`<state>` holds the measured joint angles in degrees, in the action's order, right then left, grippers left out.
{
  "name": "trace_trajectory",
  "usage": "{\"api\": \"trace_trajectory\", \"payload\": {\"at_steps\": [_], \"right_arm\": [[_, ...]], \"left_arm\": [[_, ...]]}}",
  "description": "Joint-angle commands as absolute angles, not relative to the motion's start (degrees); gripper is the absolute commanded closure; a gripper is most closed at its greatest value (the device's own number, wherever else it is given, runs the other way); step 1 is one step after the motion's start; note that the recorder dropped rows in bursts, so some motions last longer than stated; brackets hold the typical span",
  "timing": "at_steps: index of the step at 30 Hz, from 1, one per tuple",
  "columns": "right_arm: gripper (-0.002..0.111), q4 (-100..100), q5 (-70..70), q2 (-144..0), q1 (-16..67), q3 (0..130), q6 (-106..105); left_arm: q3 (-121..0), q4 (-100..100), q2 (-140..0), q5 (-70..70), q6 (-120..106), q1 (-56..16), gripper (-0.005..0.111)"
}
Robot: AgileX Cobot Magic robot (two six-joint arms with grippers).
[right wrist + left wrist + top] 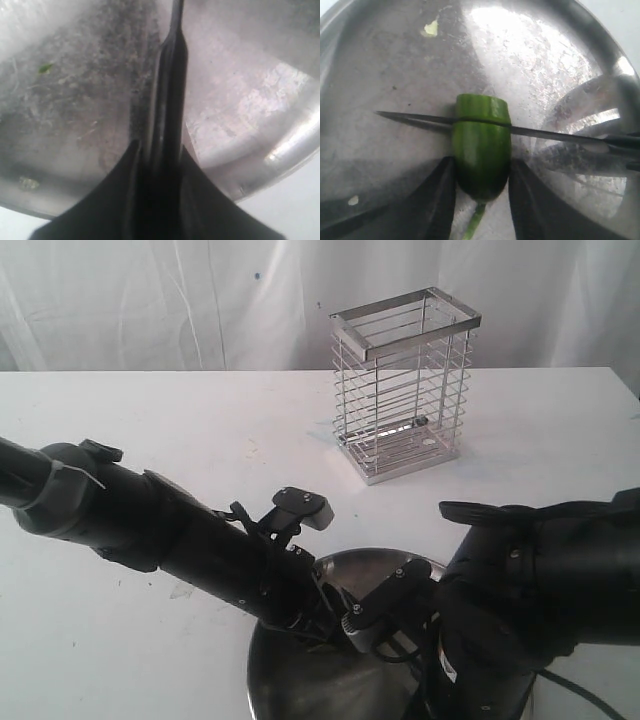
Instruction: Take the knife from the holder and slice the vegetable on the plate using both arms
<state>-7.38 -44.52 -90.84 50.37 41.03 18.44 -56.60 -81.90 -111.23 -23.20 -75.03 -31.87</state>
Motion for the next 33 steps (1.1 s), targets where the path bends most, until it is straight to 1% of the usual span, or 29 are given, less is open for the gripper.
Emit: {"api": "trace_trajectory", "payload": {"at_steps": [1,17,33], "right_arm": [[0.108,-3.76,-46.21,-90.7,50.75,41.35,12.88],[0.108,-1.18,-55.29,-90.7,50.75,41.35,8.72],[0.108,0.0,-59.0,-90.7,50.75,41.23,6.44]], "left_arm": [[-56.65,-84.73,-111.4,-22.4,-74.34,-32.06,0.067],[-56.65,-84.73,-111.4,-22.05,-73.21,-32.06,0.067],[-56.65,-84.75,-111.29,-20.82,-72.84,-32.06,0.067]]}}
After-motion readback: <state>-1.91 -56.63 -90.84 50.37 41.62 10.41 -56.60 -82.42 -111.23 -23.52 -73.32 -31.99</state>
